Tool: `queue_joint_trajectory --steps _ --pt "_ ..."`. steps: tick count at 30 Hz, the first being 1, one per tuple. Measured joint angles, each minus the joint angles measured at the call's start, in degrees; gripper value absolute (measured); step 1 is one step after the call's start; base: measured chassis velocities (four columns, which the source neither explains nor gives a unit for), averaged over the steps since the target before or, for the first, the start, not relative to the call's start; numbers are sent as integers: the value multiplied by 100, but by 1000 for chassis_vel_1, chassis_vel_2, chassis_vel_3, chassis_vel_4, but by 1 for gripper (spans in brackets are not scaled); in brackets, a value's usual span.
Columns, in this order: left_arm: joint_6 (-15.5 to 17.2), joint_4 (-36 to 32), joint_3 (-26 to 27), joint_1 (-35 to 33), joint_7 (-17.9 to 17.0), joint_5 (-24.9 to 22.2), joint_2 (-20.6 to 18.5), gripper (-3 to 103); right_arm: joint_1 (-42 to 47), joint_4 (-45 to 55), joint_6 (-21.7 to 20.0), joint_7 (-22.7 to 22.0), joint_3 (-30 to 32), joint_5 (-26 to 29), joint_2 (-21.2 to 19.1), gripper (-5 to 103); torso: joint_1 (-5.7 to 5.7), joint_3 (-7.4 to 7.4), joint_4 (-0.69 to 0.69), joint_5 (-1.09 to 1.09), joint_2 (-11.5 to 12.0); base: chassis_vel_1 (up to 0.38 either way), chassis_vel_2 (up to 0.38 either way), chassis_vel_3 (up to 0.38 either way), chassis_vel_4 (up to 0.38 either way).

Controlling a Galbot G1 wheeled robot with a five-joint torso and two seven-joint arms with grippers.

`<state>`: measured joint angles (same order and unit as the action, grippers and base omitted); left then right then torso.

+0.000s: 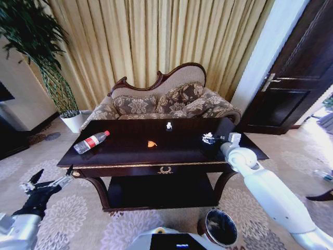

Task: Move to the front of the table and place the trash on the table into the trash bin.

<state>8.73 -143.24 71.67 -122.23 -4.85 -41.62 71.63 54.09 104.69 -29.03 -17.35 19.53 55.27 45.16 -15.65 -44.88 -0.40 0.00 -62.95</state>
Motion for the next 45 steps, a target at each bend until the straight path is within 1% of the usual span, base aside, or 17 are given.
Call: queue_joint_trajectory --steps 1,3,6,7,9,10,13,14,16,18,20,28,33,35,38,42,45 --pt "-4 0 8 -4 13 0 7 100 11 4 3 20 0 -5 3 71 0 0 0 0 0 0 0 0 0" --pt "-5 0 9 -5 18 0 9 100 22 10 9 29 0 -9 5 71 0 0 0 0 0 0 0 0 0" --pt "-8 0 5 -2 21 0 11 100 60 23 31 67 -1 -33 5 54 0 0 0 0 0 0 0 0 0" --pt "-8 0 5 -2 21 0 11 100 60 23 31 67 -1 -33 5 54 0 0 0 0 0 0 0 0 0" --pt "-9 0 -1 5 23 0 12 100 84 36 48 79 -1 -67 2 43 0 0 0 0 0 0 0 0 0" --pt "-9 0 -1 5 23 0 12 100 84 36 48 79 -1 -67 2 43 0 0 0 0 0 0 0 0 0" --pt "-26 0 3 10 26 0 27 100 116 48 77 94 21 -97 -24 27 0 0 0 0 0 0 0 0 0" --pt "-26 0 3 10 26 0 27 100 116 48 77 94 21 -97 -24 27 0 0 0 0 0 0 0 0 0" --pt "-42 0 5 10 44 2 47 100 147 71 100 93 77 -97 -36 16 0 0 0 0 0 0 0 0 0" --pt "-46 0 5 9 47 4 49 100 157 80 104 92 92 -98 -37 16 0 0 0 0 0 0 0 0 0" --pt "-59 0 -6 10 58 18 51 100 228 137 123 89 172 -95 -51 2 0 0 0 0 0 0 0 0 0" --pt "-66 0 -20 37 63 16 41 100 473 541 224 -7 578 9 -149 0 0 0 2 1 0 0 0 0 0" --pt "-67 0 -59 127 51 -18 21 100 864 996 356 -16 1129 29 -329 0 0 0 2 0 0 0 0 0 0" --pt "-66 0 -136 227 42 -23 11 100 1453 1368 558 -8 1614 -122 -410 0 0 0 -1 -1 0 0 0 0 0" --pt "-67 0 -231 295 45 -8 17 100 1988 1691 717 -2 2000 -290 -405 0 0 0 -2 1 0 0 0 0 0" --pt "-67 0 -326 381 44 5 14 100 2331 2000 795 -253 2355 -234 -370 0 0 1 0 1 -1 0 0 0 0" --pt "-62 0 -424 511 32 16 -32 100 2562 2337 690 -514 2778 10 -381 0 0 0 -1 -1 -1 0 0 0 0"
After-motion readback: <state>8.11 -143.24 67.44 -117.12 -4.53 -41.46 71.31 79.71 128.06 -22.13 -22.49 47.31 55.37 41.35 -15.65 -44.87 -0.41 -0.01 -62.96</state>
